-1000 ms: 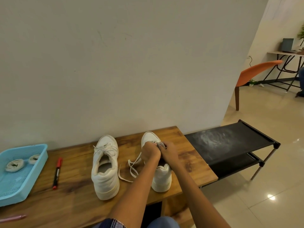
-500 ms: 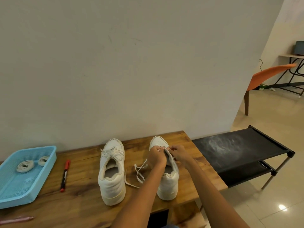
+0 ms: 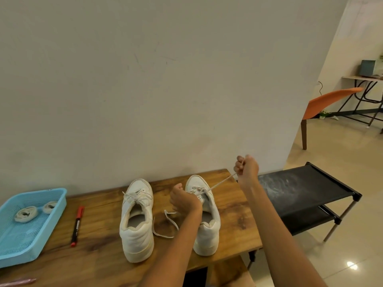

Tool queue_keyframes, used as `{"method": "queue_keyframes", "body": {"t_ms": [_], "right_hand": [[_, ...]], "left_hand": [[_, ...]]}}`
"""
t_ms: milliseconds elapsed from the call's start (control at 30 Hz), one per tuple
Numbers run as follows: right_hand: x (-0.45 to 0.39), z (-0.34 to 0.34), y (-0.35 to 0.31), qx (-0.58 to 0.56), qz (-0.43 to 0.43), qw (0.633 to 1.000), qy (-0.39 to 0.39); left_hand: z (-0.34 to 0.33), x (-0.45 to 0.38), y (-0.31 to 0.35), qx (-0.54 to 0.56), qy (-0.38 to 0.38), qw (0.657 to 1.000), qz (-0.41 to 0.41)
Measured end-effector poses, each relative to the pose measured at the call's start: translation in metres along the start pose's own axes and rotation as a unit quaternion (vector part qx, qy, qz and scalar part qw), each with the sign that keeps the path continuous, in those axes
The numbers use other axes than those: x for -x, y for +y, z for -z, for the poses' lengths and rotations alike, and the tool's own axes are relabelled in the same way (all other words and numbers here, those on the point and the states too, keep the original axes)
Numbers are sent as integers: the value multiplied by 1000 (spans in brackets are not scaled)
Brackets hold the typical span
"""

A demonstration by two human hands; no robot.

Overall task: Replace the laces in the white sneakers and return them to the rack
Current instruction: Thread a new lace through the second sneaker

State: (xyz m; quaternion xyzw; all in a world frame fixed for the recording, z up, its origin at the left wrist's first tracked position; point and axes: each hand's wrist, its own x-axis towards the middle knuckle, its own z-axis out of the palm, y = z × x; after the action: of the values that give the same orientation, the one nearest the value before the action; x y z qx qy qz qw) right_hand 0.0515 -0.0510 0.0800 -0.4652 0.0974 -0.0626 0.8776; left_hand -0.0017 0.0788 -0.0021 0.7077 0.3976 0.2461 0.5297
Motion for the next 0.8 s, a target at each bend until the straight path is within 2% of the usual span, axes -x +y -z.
{"method": "queue_keyframes", "body": {"t_ms": [33, 67, 100, 167, 200, 233, 267, 300, 333, 367, 400, 433, 467, 500, 533, 567, 633, 700, 800], "right_hand": [[-1, -2, -1, 132, 43, 990, -26], [1, -4, 2, 304, 97, 945, -70], [3, -4, 11, 482, 141, 855, -131], [5, 3, 34, 725, 133, 639, -220], [7, 8, 43, 775, 106, 574, -242], [11, 12, 49, 786, 80, 557, -256], [14, 15, 51, 781, 58, 561, -266], [17, 18, 50, 759, 48, 586, -279], [21, 19, 47, 724, 40, 634, -268], [19, 19, 44, 647, 30, 729, -220], [13, 22, 40, 512, 35, 850, -118], [9, 25, 30, 332, 45, 942, 15], [4, 29, 21, 163, 66, 970, 166], [0, 37, 13, 85, 97, 953, 275], [-3, 42, 8, 119, 130, 929, 324], [-1, 45, 7, 203, 161, 910, 324], [4, 46, 18, 410, 197, 860, 232], [6, 45, 38, 589, 181, 781, 101], [11, 40, 66, 701, 125, 692, -114]], "left_hand": [[-1, 0, -1, -8, -7, 1000, 7], [-1, -1, -2, -13, -14, 1000, 10], [-1, -1, -3, -18, -20, 1000, 10], [-1, -2, -5, -25, -27, 999, 11], [-1, -2, -5, -27, -28, 999, 10], [-1, -2, -5, -27, -28, 999, 10], [-1, -2, -5, -26, -25, 999, 10], [-1, -2, -5, -25, -23, 999, 10], [-1, -3, -5, -25, -21, 999, 9], [-1, -4, -5, -27, -19, 999, 9], [-2, -4, -5, -29, -19, 999, 9], [-2, -4, -5, -29, -19, 999, 10], [-3, -5, -6, -25, -19, 999, 13], [-3, -4, -6, -24, -18, 999, 16], [-3, -3, -5, -24, -18, 999, 19], [-2, -3, -5, -24, -20, 999, 21], [-4, -4, -6, -16, -27, 999, 27], [-5, -4, -7, -5, -41, 999, 36], [-5, -5, -9, 4, -78, 996, 52]]}}
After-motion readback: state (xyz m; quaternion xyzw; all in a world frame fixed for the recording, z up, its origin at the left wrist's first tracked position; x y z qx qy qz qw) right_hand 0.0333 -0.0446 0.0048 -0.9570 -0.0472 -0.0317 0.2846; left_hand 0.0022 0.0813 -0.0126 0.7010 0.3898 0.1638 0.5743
